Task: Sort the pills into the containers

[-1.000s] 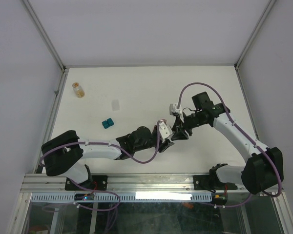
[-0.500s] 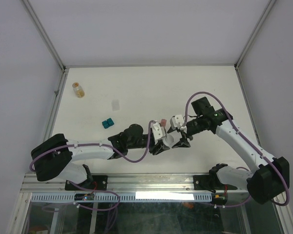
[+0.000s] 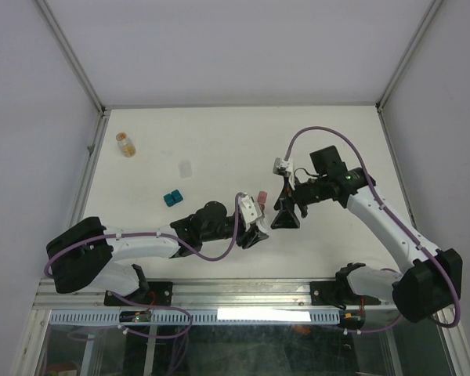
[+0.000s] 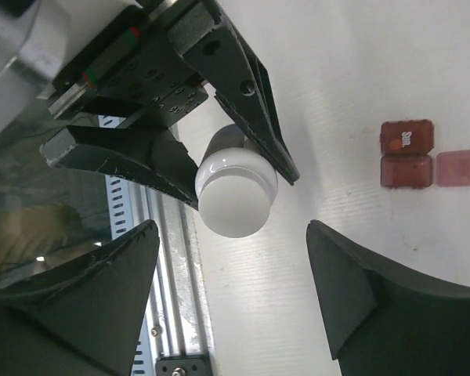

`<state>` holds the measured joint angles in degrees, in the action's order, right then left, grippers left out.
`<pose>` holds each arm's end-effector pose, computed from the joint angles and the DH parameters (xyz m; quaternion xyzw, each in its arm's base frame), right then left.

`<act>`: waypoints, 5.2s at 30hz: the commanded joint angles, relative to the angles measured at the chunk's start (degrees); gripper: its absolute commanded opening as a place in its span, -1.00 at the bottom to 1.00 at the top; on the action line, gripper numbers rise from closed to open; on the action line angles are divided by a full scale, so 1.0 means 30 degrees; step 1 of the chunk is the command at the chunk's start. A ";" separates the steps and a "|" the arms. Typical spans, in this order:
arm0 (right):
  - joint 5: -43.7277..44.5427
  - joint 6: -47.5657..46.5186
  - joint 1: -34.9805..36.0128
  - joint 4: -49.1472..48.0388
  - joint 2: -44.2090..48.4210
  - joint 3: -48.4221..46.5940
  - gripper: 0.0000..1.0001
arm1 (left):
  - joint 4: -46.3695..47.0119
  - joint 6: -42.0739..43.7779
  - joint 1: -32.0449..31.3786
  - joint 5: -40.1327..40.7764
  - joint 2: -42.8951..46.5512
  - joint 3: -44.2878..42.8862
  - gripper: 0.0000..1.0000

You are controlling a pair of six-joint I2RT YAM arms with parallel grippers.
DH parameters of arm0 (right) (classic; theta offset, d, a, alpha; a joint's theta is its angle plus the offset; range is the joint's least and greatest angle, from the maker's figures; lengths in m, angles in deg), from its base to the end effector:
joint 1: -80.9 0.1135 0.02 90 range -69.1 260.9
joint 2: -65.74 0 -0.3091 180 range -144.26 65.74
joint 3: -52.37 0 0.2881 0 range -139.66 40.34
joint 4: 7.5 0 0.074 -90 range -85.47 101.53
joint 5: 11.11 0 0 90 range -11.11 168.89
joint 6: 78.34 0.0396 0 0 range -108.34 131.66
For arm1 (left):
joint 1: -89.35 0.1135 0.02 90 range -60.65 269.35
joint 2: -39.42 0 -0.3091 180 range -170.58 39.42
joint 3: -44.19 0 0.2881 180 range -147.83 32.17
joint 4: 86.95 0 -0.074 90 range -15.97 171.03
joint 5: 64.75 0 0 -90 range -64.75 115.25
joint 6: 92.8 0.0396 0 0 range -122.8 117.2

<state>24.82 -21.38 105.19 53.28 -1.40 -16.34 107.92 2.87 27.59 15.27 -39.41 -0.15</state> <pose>0.2035 0.1270 0.3227 -0.5178 0.6956 0.4189 0.2692 0.1378 -0.2711 0.2157 0.4936 0.6494 -0.3327 0.4733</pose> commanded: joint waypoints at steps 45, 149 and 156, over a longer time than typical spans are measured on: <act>-0.0482 -1.1893 0.2116 0.1249 0.0913 -0.0644 0.12 | 0.2053 -0.0043 0.0224 -0.2021 0.0656 0.0514 -1.00; 0.3604 0.4789 0.3456 0.0844 -0.2302 -0.2202 0.81 | 0.2724 -0.0810 0.0312 -0.1979 0.0531 0.0845 -1.00; 0.4144 0.4627 0.3822 0.0855 -0.2435 -0.2083 0.63 | 0.2695 -0.0754 0.0341 -0.1949 0.0407 0.0754 -1.00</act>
<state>36.10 -8.13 116.05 57.39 -8.70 -22.59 112.38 0.82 27.96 10.07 -39.21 2.87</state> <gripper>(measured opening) 0.830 0.520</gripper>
